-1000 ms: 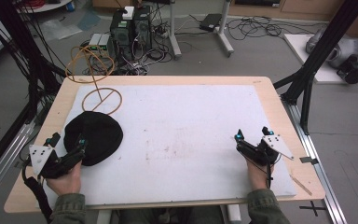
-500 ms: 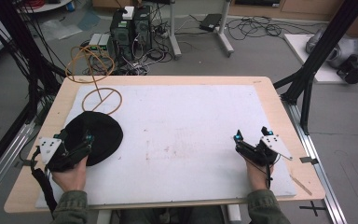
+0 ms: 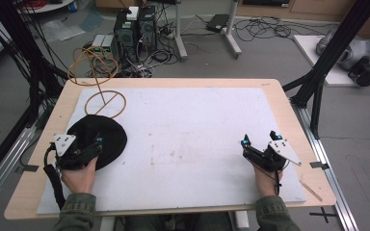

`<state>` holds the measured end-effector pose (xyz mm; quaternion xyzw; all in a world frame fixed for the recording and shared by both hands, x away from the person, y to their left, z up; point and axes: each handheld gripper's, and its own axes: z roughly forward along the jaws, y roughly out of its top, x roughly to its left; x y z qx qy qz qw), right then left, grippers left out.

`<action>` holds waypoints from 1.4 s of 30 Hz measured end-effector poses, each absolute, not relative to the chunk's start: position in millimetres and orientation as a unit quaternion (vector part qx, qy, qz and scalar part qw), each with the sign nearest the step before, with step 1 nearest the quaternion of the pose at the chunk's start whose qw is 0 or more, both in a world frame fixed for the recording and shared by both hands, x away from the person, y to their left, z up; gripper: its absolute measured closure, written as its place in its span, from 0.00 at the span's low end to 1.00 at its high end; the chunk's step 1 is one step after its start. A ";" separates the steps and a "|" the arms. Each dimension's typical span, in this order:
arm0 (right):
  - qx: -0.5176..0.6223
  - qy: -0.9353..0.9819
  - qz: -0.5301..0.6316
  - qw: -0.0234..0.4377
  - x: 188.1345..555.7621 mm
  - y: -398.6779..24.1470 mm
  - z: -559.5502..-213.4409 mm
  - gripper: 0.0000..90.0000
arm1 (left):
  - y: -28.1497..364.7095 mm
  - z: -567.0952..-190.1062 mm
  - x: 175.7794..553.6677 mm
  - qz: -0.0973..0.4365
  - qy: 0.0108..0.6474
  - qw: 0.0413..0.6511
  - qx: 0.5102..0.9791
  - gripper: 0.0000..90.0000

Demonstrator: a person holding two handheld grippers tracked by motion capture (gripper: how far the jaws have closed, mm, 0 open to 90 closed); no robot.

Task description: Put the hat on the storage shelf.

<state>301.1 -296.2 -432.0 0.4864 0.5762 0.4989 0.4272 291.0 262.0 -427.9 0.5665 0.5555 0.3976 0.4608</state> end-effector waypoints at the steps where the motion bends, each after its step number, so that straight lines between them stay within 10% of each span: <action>1: 0.486 0.576 0.499 0.427 301.1 -296.2 -432.0 0.06 | 262.0 -427.9 291.0 0.398 0.556 0.461 0.567 0.23; 23: 0.486 0.575 0.499 0.430 299.8 -296.7 -431.5 0.06 | 263.0 -429.1 287.6 0.397 0.557 0.453 0.571 0.55; 32: 0.482 0.576 0.500 0.431 299.7 -296.7 -431.4 0.06 | 264.5 -428.2 285.3 0.377 0.558 0.467 0.574 0.93; 42: 0.481 0.574 0.502 0.433 298.9 -296.8 -430.9 0.06 | 265.7 -426.7 285.1 0.374 0.547 0.483 0.573 0.97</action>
